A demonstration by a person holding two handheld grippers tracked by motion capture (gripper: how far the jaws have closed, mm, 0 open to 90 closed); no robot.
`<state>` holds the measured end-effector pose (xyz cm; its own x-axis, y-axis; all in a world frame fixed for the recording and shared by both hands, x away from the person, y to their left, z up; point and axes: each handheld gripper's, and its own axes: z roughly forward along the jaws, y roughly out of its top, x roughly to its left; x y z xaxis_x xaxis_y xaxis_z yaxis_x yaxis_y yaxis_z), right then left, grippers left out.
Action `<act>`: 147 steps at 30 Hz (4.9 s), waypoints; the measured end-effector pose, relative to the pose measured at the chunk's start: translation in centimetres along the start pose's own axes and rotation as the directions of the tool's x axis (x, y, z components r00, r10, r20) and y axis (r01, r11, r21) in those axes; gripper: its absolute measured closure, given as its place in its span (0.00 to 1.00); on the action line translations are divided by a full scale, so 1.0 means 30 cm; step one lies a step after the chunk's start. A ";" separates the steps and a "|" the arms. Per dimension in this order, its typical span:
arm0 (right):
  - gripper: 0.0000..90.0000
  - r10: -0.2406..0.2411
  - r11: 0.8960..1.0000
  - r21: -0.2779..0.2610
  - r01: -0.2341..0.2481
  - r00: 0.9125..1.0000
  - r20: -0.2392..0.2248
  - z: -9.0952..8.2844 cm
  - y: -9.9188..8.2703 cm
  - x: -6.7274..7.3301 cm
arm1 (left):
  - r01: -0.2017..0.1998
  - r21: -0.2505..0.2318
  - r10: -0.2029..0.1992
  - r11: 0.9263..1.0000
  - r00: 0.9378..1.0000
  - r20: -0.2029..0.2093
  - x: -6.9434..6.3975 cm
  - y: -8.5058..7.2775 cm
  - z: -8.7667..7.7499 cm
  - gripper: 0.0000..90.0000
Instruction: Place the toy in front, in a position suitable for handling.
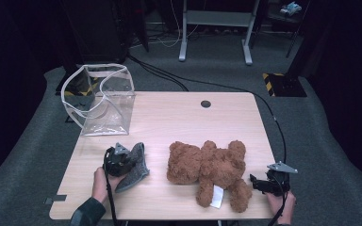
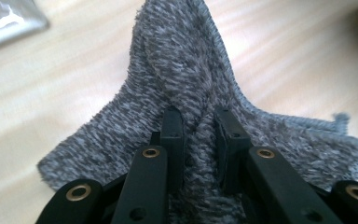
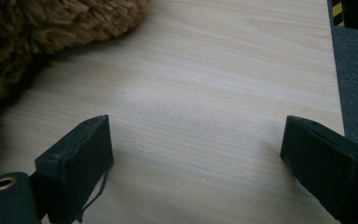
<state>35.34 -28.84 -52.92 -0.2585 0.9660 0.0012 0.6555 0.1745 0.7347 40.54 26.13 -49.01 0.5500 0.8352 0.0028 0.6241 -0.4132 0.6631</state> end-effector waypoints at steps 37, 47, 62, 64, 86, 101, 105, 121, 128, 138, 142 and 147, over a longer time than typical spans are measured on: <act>0.09 -0.002 1.000 -0.001 0.002 1.000 -0.001 0.000 0.000 0.000 | -0.096 -0.059 0.098 0.994 0.995 0.030 0.036 0.423 0.124 0.84; 0.09 -0.002 1.000 -0.001 0.002 1.000 -0.001 0.000 0.000 0.000 | -0.120 -0.063 0.122 0.991 0.992 0.032 -0.005 0.514 0.203 0.84; 0.10 -0.002 1.000 -0.001 0.002 1.000 -0.002 0.000 0.000 0.000 | -0.170 -0.074 0.173 0.983 0.984 0.044 -0.059 0.616 0.279 0.83; 0.09 -0.002 1.000 -0.001 0.002 1.000 -0.002 0.000 0.000 0.000 | -0.183 -0.078 0.187 0.980 0.982 0.039 -0.070 0.629 0.291 0.83; 0.10 -0.006 1.000 -0.001 0.006 1.000 -0.003 0.000 -0.001 -0.001 | -0.148 0.004 0.147 0.989 0.983 0.110 -0.147 0.654 0.470 0.43; 0.11 -0.004 1.000 0.002 0.004 1.000 -0.008 -0.001 0.000 -0.003 | -0.074 -0.034 0.078 0.997 0.988 0.130 -0.044 0.512 0.286 0.17; 0.09 -0.004 1.000 0.025 0.005 1.000 -0.028 -0.001 0.010 -0.006 | -0.059 -0.043 0.065 0.997 0.988 0.142 -0.024 0.434 0.221 0.17; 0.12 -0.006 1.000 -0.008 0.004 0.983 -0.181 -0.172 0.097 0.094 | -0.042 -0.130 0.072 0.991 0.969 0.238 -0.138 0.130 0.038 0.12; 0.14 -0.044 0.999 0.000 0.045 0.963 -0.266 -0.183 0.113 0.164 | -0.059 -0.129 0.100 0.990 0.933 0.345 -0.229 0.076 0.052 0.17; 0.19 -0.083 0.992 0.060 0.108 0.942 -0.326 -0.106 0.106 0.238 | -0.107 -0.149 0.158 0.983 0.910 0.383 -0.318 0.081 0.090 0.30; 0.27 -0.090 0.990 0.075 0.122 0.936 -0.339 -0.079 0.097 0.249 | -0.108 -0.154 0.163 0.982 0.899 0.406 -0.318 0.077 0.093 0.35; 0.40 -0.096 0.987 0.089 0.136 0.929 -0.357 -0.058 0.085 0.259 | -0.116 -0.159 0.172 0.980 0.901 0.399 -0.332 0.069 0.095 0.36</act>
<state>33.76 -21.21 -49.84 -0.5562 0.8129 0.1725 0.6749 0.3208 0.6645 37.93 15.90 -49.80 0.8240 0.5364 -0.1825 0.4597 -0.4445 0.7688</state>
